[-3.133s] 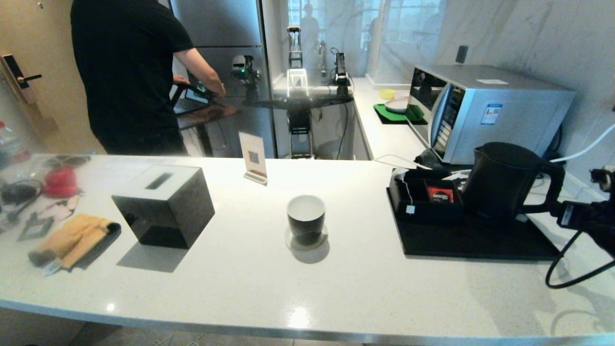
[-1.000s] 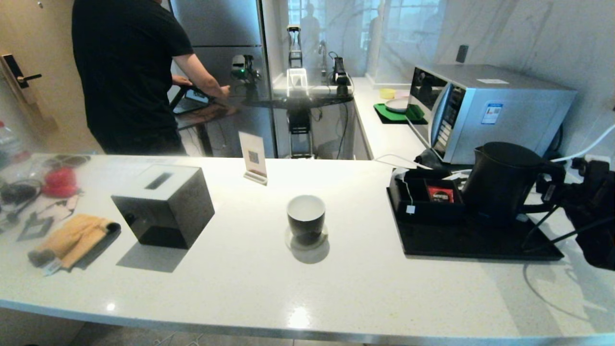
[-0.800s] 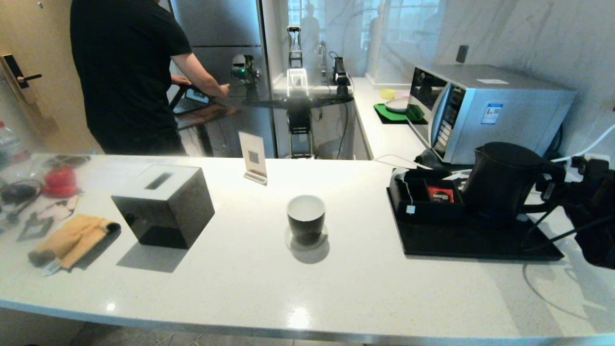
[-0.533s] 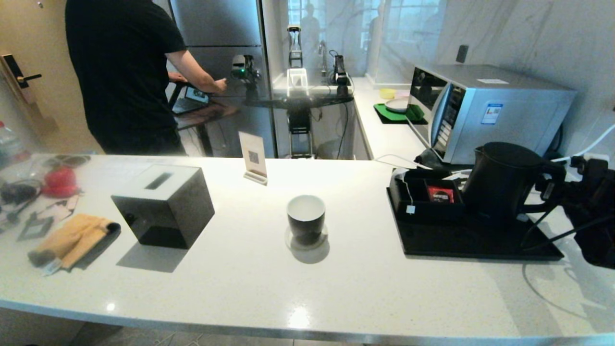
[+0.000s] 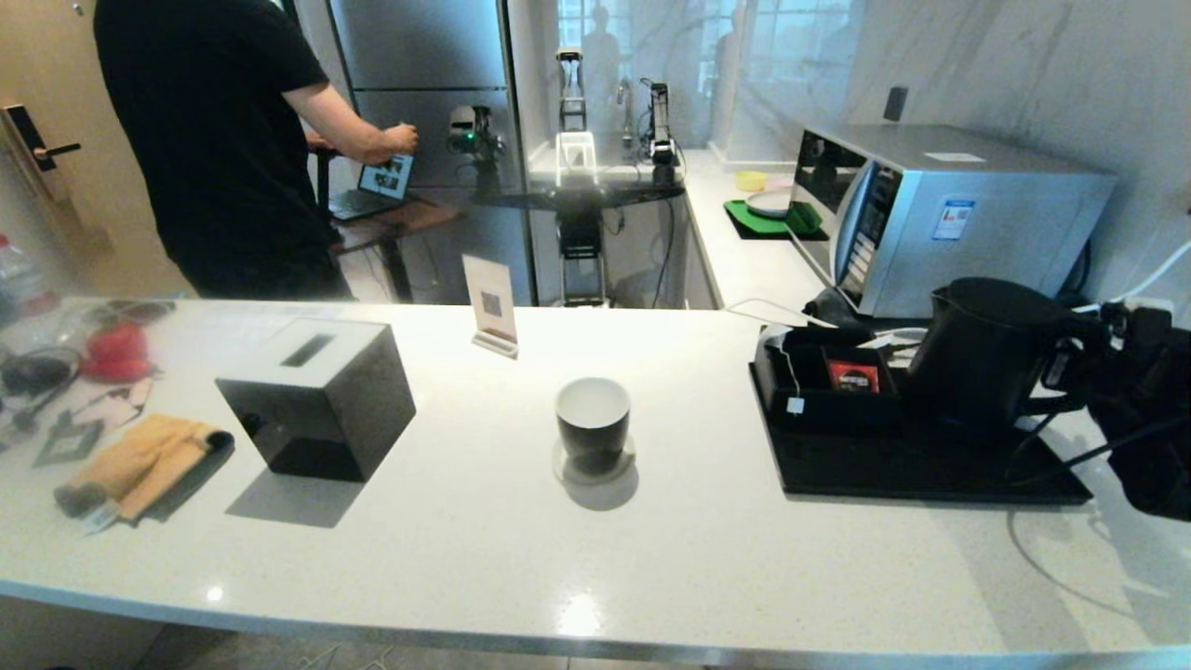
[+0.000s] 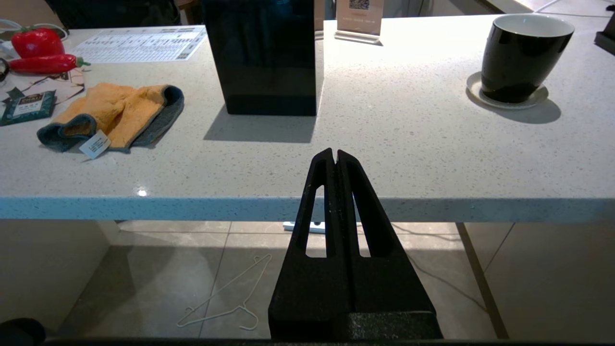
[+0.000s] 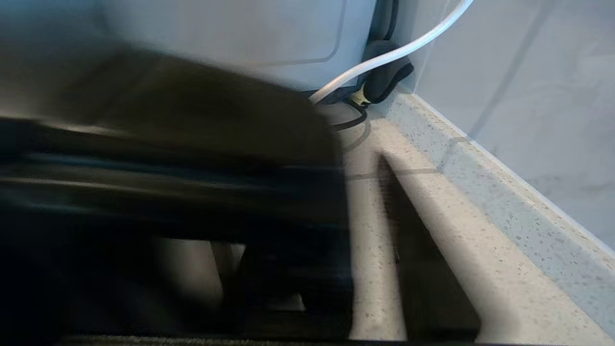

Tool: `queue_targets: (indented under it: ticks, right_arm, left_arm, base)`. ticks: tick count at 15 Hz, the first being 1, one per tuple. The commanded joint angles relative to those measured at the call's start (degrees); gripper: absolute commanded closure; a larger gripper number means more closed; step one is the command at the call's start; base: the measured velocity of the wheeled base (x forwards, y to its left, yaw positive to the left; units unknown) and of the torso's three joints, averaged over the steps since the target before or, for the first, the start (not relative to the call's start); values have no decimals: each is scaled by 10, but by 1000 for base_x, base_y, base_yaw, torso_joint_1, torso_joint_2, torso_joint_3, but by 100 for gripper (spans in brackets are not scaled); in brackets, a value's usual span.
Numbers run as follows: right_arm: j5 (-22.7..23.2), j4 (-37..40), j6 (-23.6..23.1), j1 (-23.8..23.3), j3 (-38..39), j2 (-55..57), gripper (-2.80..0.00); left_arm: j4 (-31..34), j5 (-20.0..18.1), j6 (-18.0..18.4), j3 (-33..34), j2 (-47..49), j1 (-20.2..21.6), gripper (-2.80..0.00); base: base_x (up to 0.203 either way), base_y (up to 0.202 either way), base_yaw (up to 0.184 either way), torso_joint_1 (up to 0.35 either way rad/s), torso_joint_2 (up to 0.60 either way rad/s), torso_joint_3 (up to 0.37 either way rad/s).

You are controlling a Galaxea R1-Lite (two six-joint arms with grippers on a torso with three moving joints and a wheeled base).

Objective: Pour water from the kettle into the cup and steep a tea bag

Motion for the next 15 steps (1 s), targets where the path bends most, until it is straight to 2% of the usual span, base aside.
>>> queue_targets:
  ticks: [1,15]
  right_arm:
    - [0,-5,1,1,1,-3,0]
    - [-1,7,18,6,4,-62,0]
  left_arm:
    - [0,0,0,0,0,0,0]
    - [0,0,0,0,0,0,0]
  base:
    - [0,0,0,0,0,0]
    - [0,0,0,0,0,0]
